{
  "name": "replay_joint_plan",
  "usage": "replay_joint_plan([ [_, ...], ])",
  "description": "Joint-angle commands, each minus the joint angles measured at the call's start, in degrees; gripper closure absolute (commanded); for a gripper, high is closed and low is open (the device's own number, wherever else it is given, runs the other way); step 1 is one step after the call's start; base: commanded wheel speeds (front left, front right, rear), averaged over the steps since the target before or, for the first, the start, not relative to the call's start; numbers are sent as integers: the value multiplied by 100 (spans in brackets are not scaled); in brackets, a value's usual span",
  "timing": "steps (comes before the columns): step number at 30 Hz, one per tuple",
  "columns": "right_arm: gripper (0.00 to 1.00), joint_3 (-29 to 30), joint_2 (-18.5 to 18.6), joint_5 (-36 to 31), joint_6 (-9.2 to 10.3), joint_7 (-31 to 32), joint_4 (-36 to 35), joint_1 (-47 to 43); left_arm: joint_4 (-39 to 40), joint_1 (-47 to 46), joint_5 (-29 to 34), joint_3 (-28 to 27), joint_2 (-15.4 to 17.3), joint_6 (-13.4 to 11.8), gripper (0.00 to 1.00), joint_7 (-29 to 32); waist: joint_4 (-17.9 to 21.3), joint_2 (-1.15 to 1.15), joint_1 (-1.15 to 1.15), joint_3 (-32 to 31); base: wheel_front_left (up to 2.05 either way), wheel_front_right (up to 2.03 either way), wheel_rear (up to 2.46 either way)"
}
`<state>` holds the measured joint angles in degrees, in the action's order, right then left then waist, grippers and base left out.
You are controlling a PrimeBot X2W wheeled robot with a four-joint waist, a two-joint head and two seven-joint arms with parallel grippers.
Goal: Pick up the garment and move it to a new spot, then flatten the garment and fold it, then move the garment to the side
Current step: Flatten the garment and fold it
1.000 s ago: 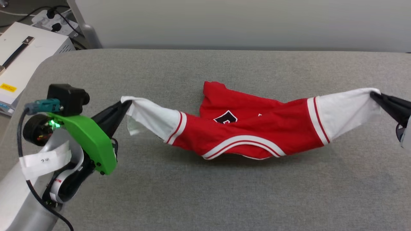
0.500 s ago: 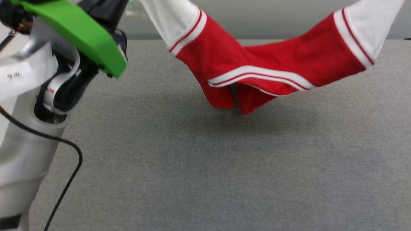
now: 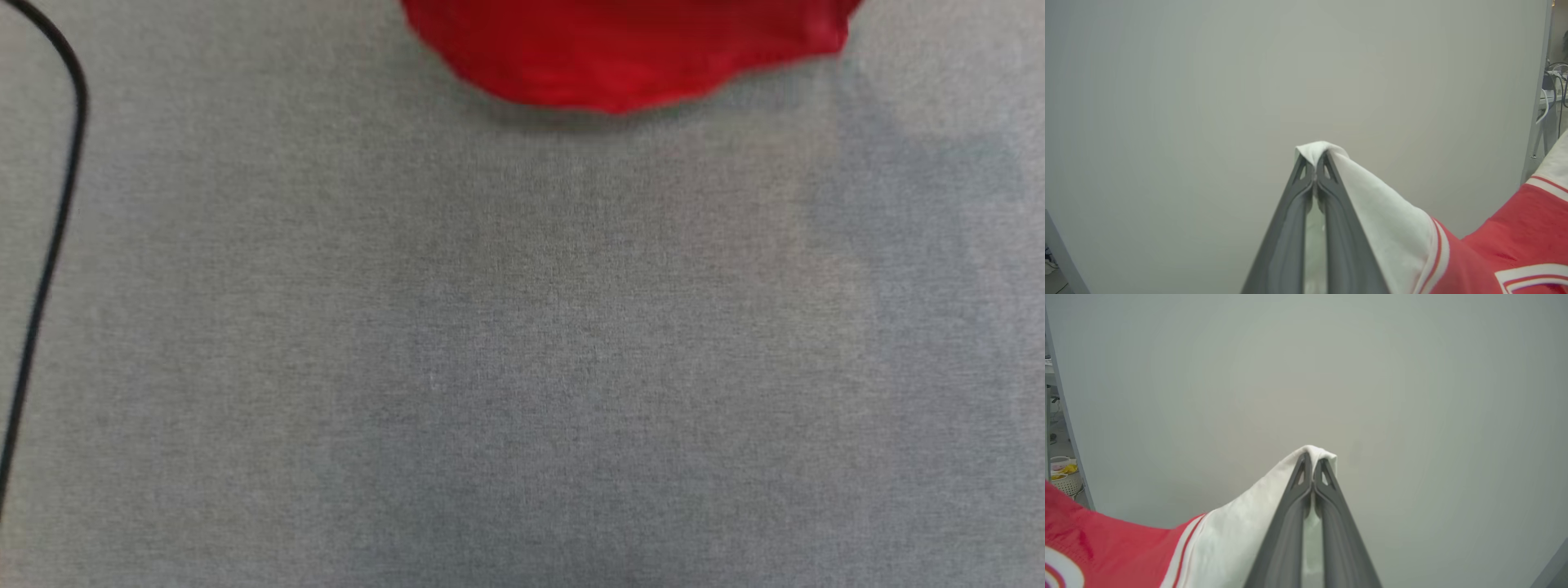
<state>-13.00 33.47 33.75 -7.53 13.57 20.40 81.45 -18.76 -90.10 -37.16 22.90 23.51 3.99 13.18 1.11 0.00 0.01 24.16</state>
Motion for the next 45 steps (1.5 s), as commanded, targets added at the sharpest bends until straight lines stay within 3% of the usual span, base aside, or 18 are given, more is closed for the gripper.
replay_joint_plan([
  [1, 100, -56, -62, -99, 4, -155, 188, 299, -218, -280, 62, -27, -34, 59, 100, -94, 133, 0, -1, 663, 0, 0, 0],
  [6, 100, -318, -206, -273, 4, -617, 969, 1206, -992, -918, 87, -95, -101, 163, 100, -491, 144, 0, -1, 858, 0, 0, 0],
  [12, 100, -843, -373, -150, 4, -1091, 1662, 1414, -1561, -820, 41, 46, -104, 281, 100, -903, 116, 0, -1, 815, 0, 0, 0],
  [19, 100, -1434, -491, 283, 4, -1661, 1993, 533, -1717, 225, -214, 280, 35, 337, 100, -1338, 129, 0, -1, 416, 0, 0, 0],
  [29, 100, -2220, -347, 1128, 4, -2445, 1766, -1521, -1205, 2795, -699, 393, 439, 317, 100, -1877, 126, 0, -1, -615, 0, 0, 0],
  [36, 100, -2515, -15, 1520, 4, -2641, 1232, -3015, -231, 4828, -924, 384, 863, -132, 100, -1920, 179, 0, -1, -1292, 0, 0, 0],
  [45, 100, -2251, 158, 1678, 4, -2682, 717, -4990, 1379, 7485, -1296, 273, 1248, -1093, 100, -1991, 309, 0, -1, -1841, 0, 0, 0],
])
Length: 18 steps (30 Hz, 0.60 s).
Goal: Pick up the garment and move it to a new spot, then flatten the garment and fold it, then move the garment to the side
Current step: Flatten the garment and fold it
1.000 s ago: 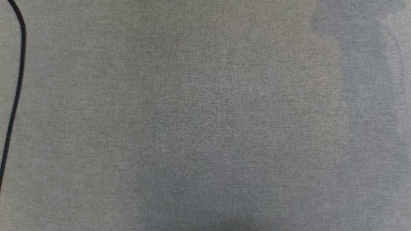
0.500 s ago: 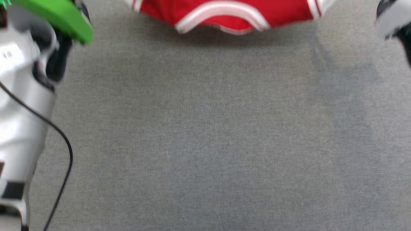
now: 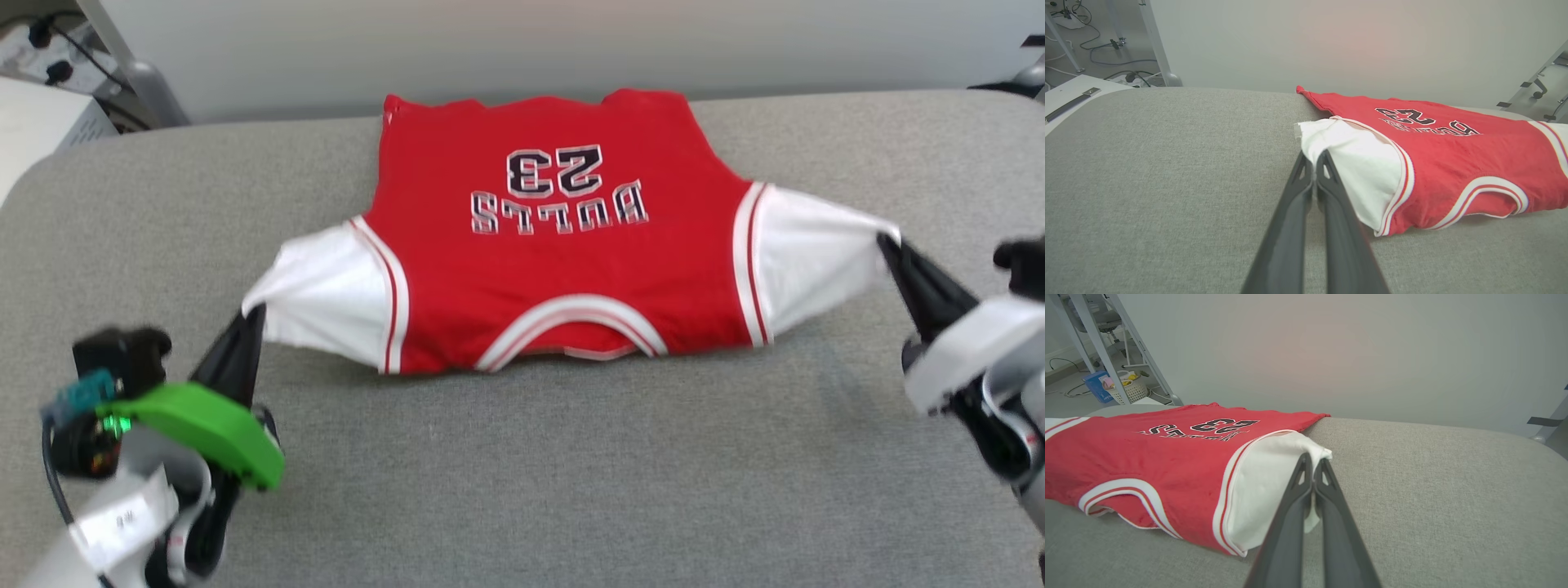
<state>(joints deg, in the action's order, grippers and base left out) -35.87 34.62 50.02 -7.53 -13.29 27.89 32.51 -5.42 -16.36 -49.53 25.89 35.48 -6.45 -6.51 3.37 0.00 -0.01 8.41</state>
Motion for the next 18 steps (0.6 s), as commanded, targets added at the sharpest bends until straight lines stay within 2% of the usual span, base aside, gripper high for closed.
replay_joint_plan([
  [1, 100, 73, 65, 63, 4, 37, -78, -287, 185, 329, -103, -49, 77, -135, 100, -32, 83, 0, 1, -297, 0, 0, 0],
  [4, 100, 267, 123, 68, 4, 131, -240, -917, 555, 1012, -254, -116, 172, -395, 100, -43, 78, 0, 1, -364, 0, 0, 0],
  [10, 100, 753, 89, -33, 4, 299, -388, -2059, 671, 1917, -418, -95, 202, -588, 100, -161, 21, 0, 1, -413, 0, 0, 0],
  [18, 100, 1305, -73, -232, 4, 662, -453, -3112, 415, 2401, -554, 84, -40, -589, 100, -260, -88, 0, 1, -341, 0, 0, 0],
])
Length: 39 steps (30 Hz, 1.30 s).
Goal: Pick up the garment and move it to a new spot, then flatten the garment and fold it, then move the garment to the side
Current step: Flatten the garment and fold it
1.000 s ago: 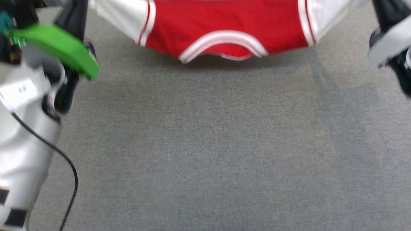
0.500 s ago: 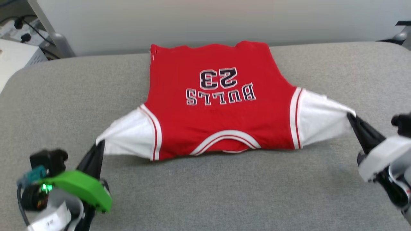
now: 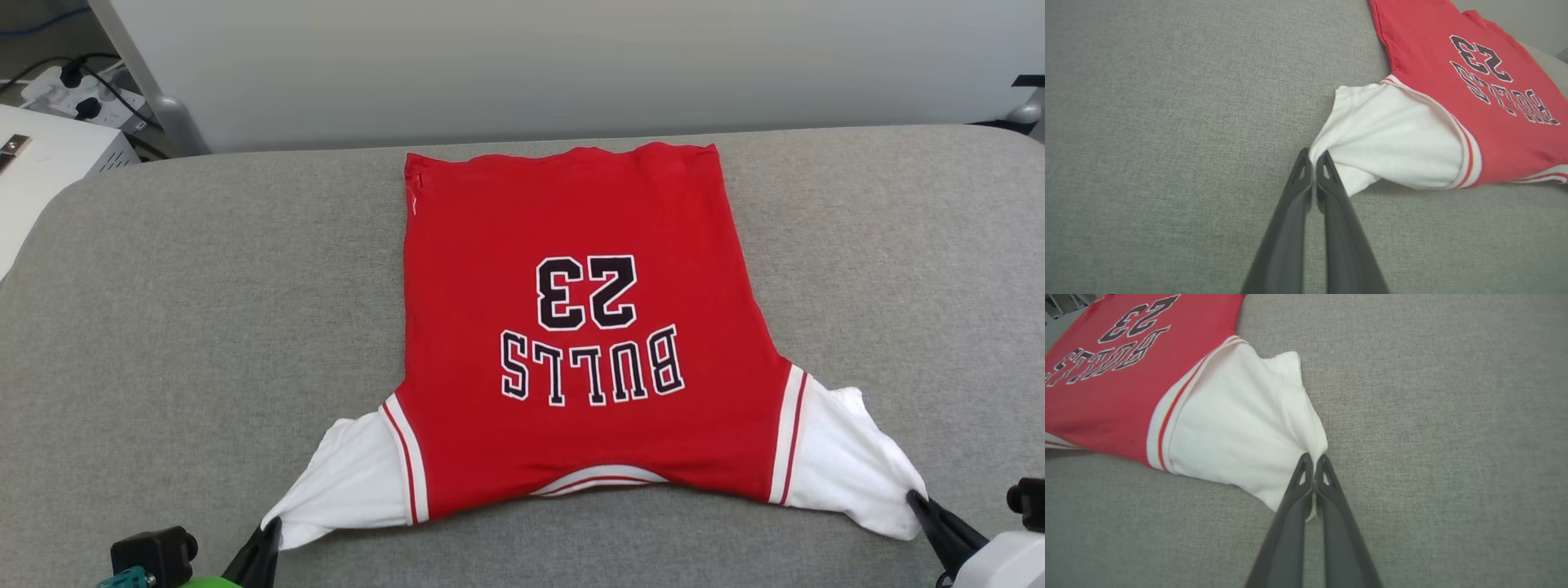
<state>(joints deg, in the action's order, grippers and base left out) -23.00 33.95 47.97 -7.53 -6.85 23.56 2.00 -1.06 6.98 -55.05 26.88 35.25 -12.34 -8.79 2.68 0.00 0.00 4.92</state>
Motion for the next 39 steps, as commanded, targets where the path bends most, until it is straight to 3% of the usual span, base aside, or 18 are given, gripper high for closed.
replay_joint_plan([
  [1, 100, 9, 11, -106, 4, 90, -65, -142, -75, 63, 13, 20, -39, 11, 100, -33, -36, 0, 0, 15, 0, 0, 0],
  [7, 100, 193, -57, -309, 4, 456, -261, -349, -254, -175, 165, 144, -150, 66, 100, -87, -104, 0, 0, 58, 0, 0, 0],
  [8, 78, 243, -71, -324, 4, 515, -296, -337, -263, -219, 193, 170, -153, 80, 100, -74, -113, 0, 0, 73, 0, 0, 0],
  [9, 12, 300, -77, -364, 4, 573, -361, -300, -266, -285, 236, 182, -161, 83, 100, -91, -124, 0, 0, 94, 0, 0, 0],
  [10, 0, 358, -79, -407, 4, 602, -421, -260, -268, -336, 263, 191, -174, 83, 100, -100, -135, 0, 0, 112, 0, 0, 0],
  [18, 0, 1234, 59, -945, 4, 880, -1289, 764, 26, -976, 674, 262, -300, 6, 100, -234, -348, 0, 0, 656, 0, 0, 0],
  [23, 0, 1485, 135, -1270, 4, 1535, -1673, 2037, 313, -1413, 983, 323, -390, -87, 100, -291, -607, 0, 0, 1209, 0, 0, 0],
  [29, 0, 1278, 210, -1337, 4, 3306, -1371, 3918, 552, -1944, 1250, 425, -615, -60, 100, -371, -954, 0, 0, 1978, 0, 0, 0],
  [35, 0, 919, 245, -1358, 4, 5464, -299, 5783, 593, -2431, 1489, 540, -863, 22, 100, -449, -1321, 0, 0, 2661, 0, 0, 0],
  [39, 0, 859, 159, -1642, 4, 6385, 307, 6611, 603, -2706, 1615, 607, -1035, 93, 100, -494, -1561, 0, 0, 3021, 0, 0, 0],
])
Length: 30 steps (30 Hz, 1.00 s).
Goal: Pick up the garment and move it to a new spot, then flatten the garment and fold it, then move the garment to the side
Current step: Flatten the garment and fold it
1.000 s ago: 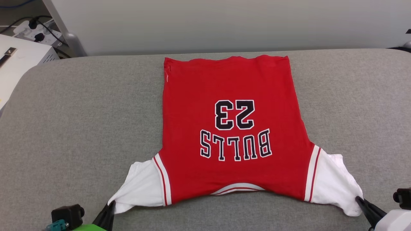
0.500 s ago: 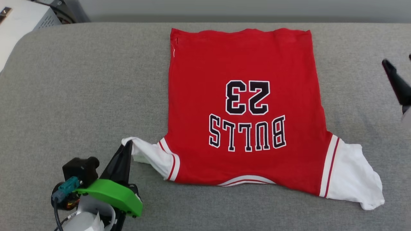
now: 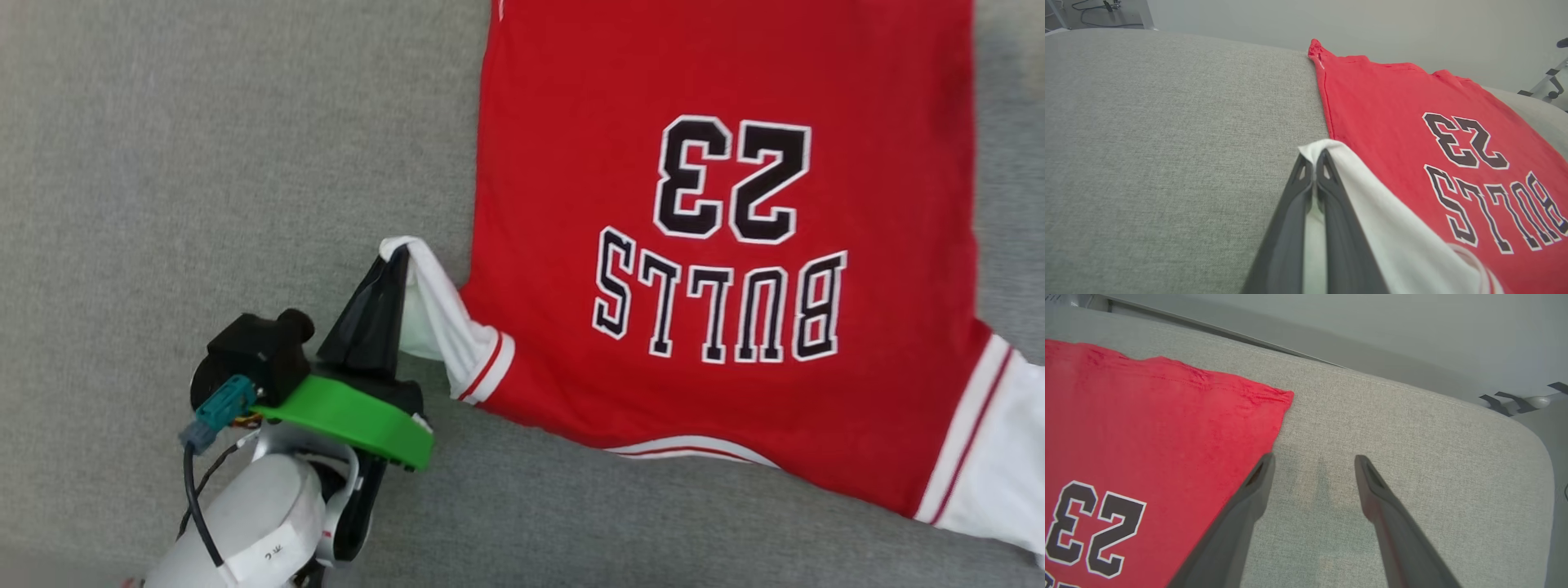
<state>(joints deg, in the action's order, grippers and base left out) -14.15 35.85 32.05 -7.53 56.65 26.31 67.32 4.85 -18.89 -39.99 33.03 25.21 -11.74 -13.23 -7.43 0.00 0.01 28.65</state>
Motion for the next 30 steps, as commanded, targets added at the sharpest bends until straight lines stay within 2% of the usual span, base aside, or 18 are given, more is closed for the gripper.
replay_joint_plan([
  [1, 0, -26, -69, -107, 4, 197, 155, 242, 3, -184, 139, -5, -80, 47, 100, -66, -607, 0, -1, 737, 0, 0, 0],
  [8, 0, 71, -261, -505, 4, 483, 773, 660, -131, -438, 301, 64, -338, 188, 100, -129, -830, 0, -1, 1150, 0, 0, 0],
  [14, 0, -220, -249, -395, 4, 496, 1066, 120, -341, -484, 361, -52, -445, 333, 100, -162, -782, 0, -1, 1200, 0, 0, 0],
  [15, 52, -247, -230, -348, 4, 486, 1051, 82, -369, -481, 368, -70, -450, 346, 100, -164, -762, 0, -1, 1176, 0, 0, 0],
  [16, 100, -297, -188, -323, 4, 440, 1011, 59, -402, -476, 377, -90, -450, 370, 100, -166, -735, 0, -1, 1137, 0, 0, 0],
  [25, 100, -482, -117, -19, 4, -582, 801, 195, -640, -132, 385, -334, -381, 436, 100, -174, -402, 0, -1, 330, 0, 0, 0],
  [30, 100, -951, 233, 355, 4, -1113, 553, -105, -686, 289, 328, -435, -283, 382, 100, -169, -139, 0, -1, -327, 0, 0, 0],
])
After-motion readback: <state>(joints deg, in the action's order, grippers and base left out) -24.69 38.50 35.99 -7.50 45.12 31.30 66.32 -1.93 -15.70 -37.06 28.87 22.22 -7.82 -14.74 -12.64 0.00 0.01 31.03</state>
